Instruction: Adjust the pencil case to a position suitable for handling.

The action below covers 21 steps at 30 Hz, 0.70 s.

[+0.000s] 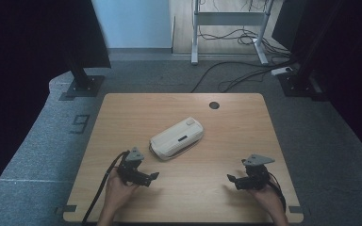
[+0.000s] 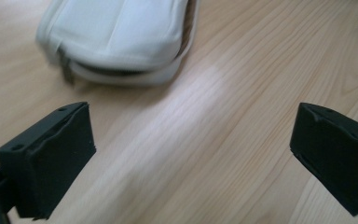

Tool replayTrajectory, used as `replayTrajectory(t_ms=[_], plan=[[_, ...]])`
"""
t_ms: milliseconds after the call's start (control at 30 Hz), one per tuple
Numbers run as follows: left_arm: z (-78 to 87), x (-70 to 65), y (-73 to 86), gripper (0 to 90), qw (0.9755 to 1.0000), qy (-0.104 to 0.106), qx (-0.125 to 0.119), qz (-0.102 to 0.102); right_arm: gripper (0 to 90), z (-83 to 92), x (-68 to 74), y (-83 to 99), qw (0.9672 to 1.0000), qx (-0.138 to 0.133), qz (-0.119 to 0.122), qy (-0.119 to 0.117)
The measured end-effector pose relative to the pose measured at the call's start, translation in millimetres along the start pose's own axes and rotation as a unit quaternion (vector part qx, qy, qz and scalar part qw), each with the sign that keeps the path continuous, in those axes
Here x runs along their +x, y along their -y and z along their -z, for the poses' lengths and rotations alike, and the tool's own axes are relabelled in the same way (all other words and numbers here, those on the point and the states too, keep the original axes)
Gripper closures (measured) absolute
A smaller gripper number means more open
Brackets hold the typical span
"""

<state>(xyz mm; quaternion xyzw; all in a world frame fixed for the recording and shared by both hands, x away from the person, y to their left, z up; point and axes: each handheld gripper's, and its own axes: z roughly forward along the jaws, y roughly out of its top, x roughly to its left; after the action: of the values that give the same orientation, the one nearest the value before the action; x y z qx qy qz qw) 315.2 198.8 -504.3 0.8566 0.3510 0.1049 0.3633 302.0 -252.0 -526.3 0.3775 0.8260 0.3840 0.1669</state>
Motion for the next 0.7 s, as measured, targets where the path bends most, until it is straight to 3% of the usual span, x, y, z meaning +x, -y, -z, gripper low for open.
replayTrajectory(t_ms=[133,333,400,600,700], plan=[[0.8,4.9,20.6,0.0,0.9999,-0.005,0.004,0.013,0.2,-1.8,-2.2,13.2,0.9999,0.005,-0.008,0.012],[-5.3,9.9,43.5,0.0,0.9992,-0.025,0.017,0.025,0.0,-8.5,-4.2,25.8,0.9993,0.025,-0.011,0.024],[-9.8,10.4,47.8,0.0,0.9988,-0.033,0.029,0.022,0.0,-11.7,-4.5,29.5,0.9991,0.033,-0.014,0.022],[-12.7,6.9,49.7,0.0,0.9982,-0.054,0.025,0.010,0.4,-10.3,-4.4,30.6,0.9992,0.031,-0.015,0.022],[-12.7,6.9,49.7,0.0,0.9982,-0.054,0.025,0.011,0.4,-10.3,-4.2,30.8,0.9991,0.031,-0.017,0.022]])
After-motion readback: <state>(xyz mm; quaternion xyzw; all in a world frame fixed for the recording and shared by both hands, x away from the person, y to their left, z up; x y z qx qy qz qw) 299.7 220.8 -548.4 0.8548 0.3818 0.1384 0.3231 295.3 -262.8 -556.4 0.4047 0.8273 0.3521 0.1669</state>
